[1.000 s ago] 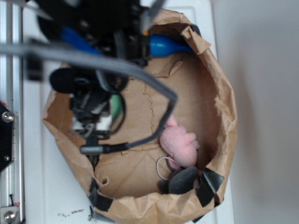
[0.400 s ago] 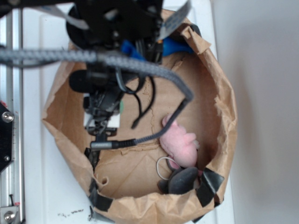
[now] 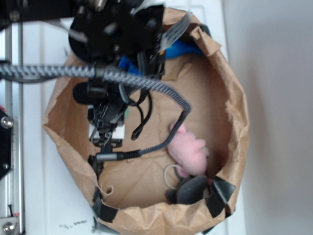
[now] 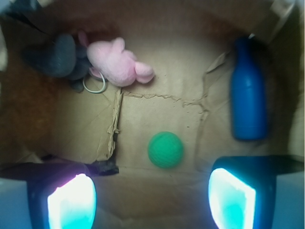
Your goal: Grab the green ball.
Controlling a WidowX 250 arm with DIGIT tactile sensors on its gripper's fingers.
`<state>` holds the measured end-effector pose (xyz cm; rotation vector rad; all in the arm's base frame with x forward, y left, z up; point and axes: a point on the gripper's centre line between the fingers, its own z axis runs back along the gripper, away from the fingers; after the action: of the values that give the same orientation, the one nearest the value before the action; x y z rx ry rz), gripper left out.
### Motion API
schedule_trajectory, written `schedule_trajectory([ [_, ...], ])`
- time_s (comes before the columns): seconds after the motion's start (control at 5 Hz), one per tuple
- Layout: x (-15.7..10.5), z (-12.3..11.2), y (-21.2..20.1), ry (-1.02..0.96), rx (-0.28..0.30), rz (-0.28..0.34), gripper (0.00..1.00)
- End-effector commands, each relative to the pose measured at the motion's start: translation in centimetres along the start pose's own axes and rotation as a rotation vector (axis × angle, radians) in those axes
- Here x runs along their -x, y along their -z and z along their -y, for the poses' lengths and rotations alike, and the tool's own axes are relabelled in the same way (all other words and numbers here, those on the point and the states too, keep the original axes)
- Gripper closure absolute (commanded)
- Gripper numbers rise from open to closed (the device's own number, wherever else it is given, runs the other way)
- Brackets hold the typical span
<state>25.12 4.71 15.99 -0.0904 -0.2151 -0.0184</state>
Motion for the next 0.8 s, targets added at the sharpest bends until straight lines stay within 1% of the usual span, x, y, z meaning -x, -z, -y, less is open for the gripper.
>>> schedule_trajectory([
  [0.0, 0.6, -0.7, 2.5, 0.013, -0.044, 0.071, 0.0],
  [0.2, 0.2, -2.2, 3.7, -0.033, -0.059, 0.045, 0.0],
  [0.4, -0.4, -3.0, 4.5, -0.076, -0.062, 0.035, 0.0],
  [0.6, -0.3, -2.9, 6.2, -0.106, -0.089, 0.024, 0.0],
])
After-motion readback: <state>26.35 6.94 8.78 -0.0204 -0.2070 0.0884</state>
